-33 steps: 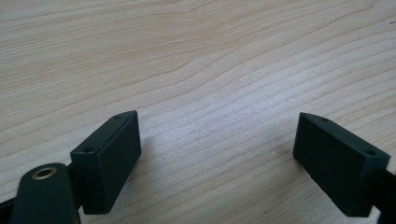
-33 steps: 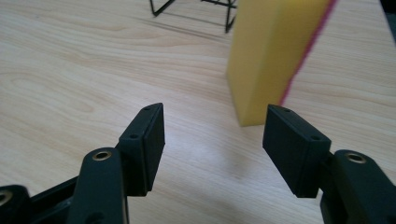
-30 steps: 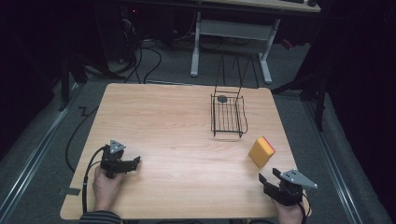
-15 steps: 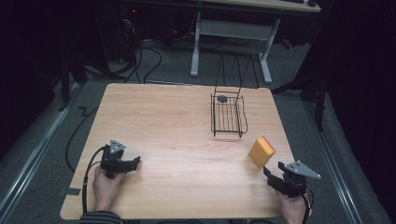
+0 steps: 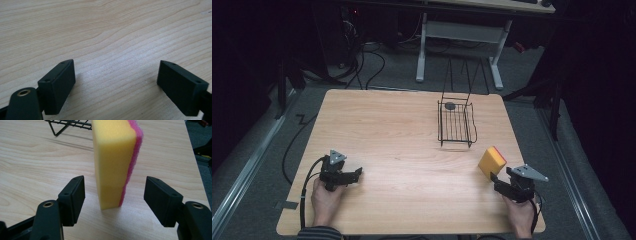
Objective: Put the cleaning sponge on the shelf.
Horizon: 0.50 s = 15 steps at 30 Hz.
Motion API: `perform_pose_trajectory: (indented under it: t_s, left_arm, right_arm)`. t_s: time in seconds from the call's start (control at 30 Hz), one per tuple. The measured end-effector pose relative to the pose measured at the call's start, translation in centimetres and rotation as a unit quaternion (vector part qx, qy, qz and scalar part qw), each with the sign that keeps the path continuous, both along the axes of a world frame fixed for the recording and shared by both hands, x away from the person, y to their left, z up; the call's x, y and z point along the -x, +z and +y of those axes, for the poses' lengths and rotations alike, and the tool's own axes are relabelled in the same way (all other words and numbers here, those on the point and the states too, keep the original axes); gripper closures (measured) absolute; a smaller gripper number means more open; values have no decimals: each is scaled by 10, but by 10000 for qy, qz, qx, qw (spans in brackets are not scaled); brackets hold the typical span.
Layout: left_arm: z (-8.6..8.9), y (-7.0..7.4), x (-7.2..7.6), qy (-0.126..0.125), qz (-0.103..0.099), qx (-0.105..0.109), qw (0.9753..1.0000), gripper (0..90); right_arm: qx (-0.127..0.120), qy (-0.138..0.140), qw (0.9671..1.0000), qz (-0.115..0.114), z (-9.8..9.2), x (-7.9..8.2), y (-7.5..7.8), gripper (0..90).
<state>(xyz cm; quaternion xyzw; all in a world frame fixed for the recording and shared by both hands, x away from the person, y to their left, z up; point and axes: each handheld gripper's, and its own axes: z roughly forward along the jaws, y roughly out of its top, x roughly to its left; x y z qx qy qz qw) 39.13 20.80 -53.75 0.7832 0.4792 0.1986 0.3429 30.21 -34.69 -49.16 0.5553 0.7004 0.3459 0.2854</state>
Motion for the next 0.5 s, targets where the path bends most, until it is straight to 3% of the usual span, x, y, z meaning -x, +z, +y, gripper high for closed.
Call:
perform_pose_trajectory:
  t_s: [0.5]
  left_arm:
    - [0, 0, 0, 0, 0, 1, 10000, 156]
  right_arm:
    - [-70, 20, 10000, 36, 4, -21, -5, 361]
